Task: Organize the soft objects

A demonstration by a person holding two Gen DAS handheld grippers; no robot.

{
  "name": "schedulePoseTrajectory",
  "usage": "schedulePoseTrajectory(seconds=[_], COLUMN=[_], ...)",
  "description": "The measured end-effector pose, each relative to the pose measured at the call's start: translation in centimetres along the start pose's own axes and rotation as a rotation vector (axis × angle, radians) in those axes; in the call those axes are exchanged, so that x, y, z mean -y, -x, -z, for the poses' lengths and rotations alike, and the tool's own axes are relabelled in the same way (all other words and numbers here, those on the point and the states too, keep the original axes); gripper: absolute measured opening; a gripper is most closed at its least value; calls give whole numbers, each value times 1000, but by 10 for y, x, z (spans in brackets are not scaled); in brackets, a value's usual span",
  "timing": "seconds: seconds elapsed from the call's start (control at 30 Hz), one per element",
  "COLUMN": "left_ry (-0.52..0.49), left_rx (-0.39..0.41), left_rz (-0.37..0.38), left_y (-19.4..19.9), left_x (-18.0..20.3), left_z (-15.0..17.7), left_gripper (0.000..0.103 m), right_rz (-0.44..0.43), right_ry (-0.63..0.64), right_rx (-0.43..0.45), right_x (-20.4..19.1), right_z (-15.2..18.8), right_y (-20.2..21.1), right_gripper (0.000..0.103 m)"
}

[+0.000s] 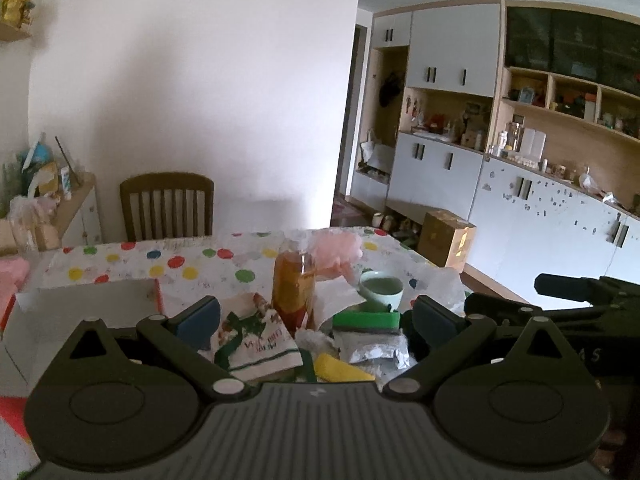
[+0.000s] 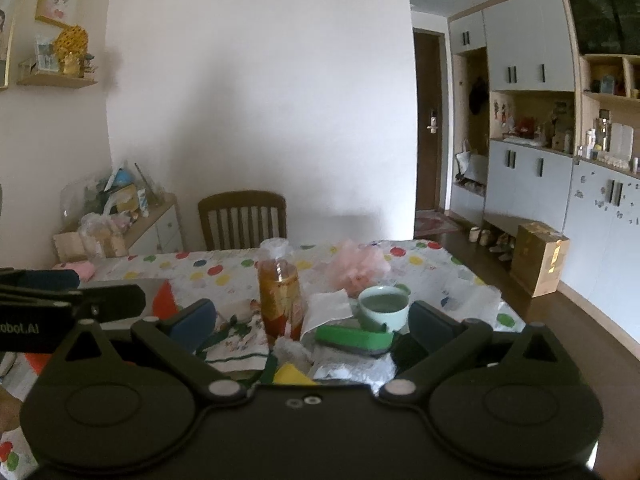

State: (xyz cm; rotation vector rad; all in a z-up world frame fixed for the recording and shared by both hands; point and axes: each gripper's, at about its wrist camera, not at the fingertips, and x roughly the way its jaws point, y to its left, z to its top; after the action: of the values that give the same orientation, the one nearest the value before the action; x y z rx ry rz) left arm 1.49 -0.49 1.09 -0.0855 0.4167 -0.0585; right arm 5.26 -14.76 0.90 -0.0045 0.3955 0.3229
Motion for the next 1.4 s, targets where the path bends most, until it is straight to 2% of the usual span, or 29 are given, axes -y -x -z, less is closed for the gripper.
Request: schedulePoseTrajectory(seconds=[0.5,0.83,1.4], left_ry=[14,41,49], left_rx=[3,-11,-28], left_rz=[-12,-30,-22], left_y=[-7,-10,-10], left_x=[-1,1,4], left_z=[-6,2,0], left_gripper=[103,103,103], right_rz=[3,-2,9], right_ry=[-13,-2,1], right_rx=[-4,-15,-31], right_x=[7,4,7], right_z=[0,0,-1], right_y=[0,0,-4], right_gripper=[102,102,102])
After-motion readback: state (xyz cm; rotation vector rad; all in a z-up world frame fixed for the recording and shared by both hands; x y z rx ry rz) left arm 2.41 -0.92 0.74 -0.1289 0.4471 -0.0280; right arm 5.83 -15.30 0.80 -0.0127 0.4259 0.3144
